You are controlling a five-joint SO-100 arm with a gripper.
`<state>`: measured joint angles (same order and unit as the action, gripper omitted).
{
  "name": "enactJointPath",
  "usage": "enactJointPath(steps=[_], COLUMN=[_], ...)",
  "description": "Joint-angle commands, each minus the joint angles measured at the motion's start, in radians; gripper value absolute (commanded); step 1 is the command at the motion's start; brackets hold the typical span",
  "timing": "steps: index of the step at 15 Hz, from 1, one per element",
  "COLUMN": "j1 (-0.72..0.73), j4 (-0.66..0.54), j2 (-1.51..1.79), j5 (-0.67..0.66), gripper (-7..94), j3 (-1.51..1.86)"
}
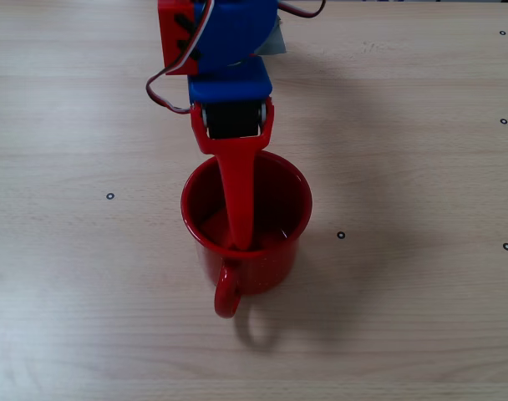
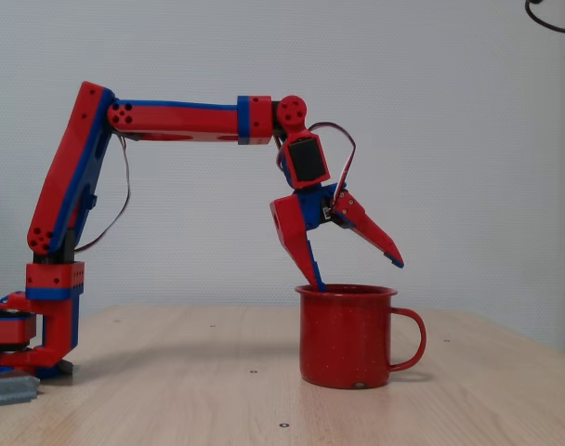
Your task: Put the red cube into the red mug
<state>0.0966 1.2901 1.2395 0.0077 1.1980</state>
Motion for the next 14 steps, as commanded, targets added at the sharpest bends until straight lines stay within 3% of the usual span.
enactJointPath(steps=[1, 4, 5, 6, 11, 14], j1=[-0.003, -0.008, -0.009, -0.011, -0.017, -0.017], j4=[0.017, 0.029, 0.034, 0.051, 0.041, -0.081], j2=[0.224, 0.321, 0.36, 0.403, 0.746, 1.043], j5=[0.008, 0.026, 0.034, 0.038, 0.038, -0.011], gripper=[37, 23, 4, 0, 0, 0], j3=[-0.121, -0.153, -0.155, -0.155, 0.089, 0.485])
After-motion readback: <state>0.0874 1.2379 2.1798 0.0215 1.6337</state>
